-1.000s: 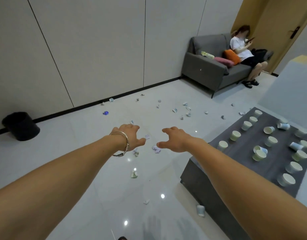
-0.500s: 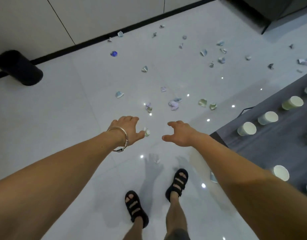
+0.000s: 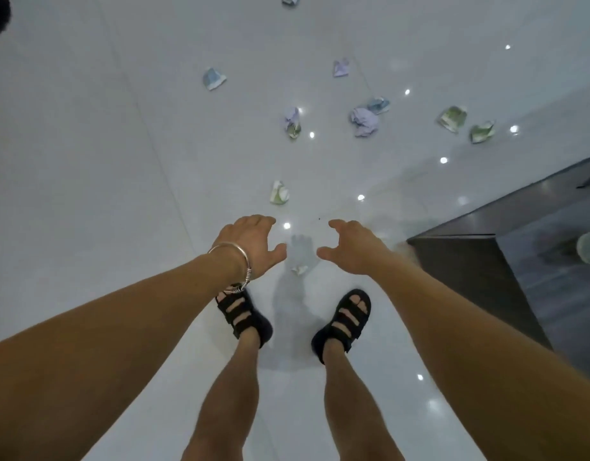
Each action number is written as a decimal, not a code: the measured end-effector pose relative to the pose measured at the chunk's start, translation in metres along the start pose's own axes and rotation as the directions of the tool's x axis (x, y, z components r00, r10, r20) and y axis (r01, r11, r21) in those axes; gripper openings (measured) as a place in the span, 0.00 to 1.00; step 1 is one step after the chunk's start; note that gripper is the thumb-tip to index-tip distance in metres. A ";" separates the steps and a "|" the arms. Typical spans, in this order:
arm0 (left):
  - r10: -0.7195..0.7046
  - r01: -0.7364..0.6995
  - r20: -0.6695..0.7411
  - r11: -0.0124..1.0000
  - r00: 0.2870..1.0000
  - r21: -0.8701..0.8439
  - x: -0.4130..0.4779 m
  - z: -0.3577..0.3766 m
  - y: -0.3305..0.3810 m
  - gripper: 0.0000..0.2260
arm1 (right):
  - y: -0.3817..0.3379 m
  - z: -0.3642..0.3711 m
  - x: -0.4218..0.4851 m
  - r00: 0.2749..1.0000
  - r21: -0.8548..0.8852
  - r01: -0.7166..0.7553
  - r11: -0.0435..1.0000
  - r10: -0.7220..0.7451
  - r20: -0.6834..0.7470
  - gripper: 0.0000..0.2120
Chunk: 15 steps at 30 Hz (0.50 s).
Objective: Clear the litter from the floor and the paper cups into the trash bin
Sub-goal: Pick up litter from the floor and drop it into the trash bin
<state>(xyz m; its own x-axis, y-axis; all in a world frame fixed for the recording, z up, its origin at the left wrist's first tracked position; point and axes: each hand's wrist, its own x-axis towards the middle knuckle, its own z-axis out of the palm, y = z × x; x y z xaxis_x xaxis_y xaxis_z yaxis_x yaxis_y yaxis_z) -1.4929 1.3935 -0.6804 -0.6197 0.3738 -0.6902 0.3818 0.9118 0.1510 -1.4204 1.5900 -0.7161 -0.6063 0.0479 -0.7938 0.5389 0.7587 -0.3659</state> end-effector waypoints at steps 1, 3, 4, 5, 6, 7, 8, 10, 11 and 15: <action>-0.002 0.002 0.016 1.000 1.000 -0.001 0.020 0.018 -0.006 0.30 | 0.007 0.018 0.022 1.000 0.016 -0.013 1.000 0.013 0.003 0.36; -0.014 0.014 0.044 1.000 0.999 -0.014 0.059 0.053 -0.020 0.29 | 0.020 0.059 0.064 0.999 0.007 -0.029 1.000 0.029 0.017 0.35; -0.021 0.023 0.057 0.999 0.998 -0.025 0.078 0.071 -0.027 0.29 | 0.026 0.082 0.086 0.999 -0.013 -0.030 0.999 0.031 0.026 0.35; -0.024 0.026 0.065 0.999 0.998 -0.037 0.096 0.090 -0.035 0.29 | 0.033 0.105 0.108 0.999 -0.035 -0.029 0.999 0.030 0.027 0.34; -0.023 0.027 0.072 0.998 0.997 -0.052 0.112 0.109 -0.042 0.29 | 0.039 0.127 0.128 0.999 -0.055 -0.026 0.998 0.028 0.024 0.34; -0.020 0.026 0.077 0.997 0.997 -0.071 0.126 0.128 -0.049 0.29 | 0.045 0.149 0.147 0.999 -0.070 -0.024 0.997 0.026 0.021 0.34; -0.016 0.024 0.080 0.996 0.997 -0.091 0.138 0.147 -0.056 0.29 | 0.050 0.169 0.166 1.000 -0.080 -0.023 0.996 0.025 0.017 0.33; -0.004 0.015 0.085 0.992 0.996 -0.124 0.157 0.184 -0.069 0.29 | 0.058 0.208 0.199 1.000 -0.100 -0.023 0.995 0.024 0.017 0.33; 0.005 0.008 0.091 0.991 0.996 -0.136 0.164 0.200 -0.075 0.29 | 0.062 0.225 0.214 1.000 -0.114 -0.017 0.993 0.019 0.020 0.32; 0.015 0.011 0.144 0.985 0.990 -0.175 0.188 0.252 -0.098 0.29 | 0.076 0.279 0.257 1.000 -0.190 -0.017 0.982 0.017 0.000 0.26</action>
<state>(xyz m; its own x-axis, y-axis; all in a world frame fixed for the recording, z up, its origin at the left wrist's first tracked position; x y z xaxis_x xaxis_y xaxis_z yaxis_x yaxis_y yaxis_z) -1.4742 1.3318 -1.0033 -0.5091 0.3588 -0.7824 0.2494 0.9315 0.2649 -1.3720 1.4785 -1.0831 -0.5968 0.0607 -0.8001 0.4281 0.8675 -0.2535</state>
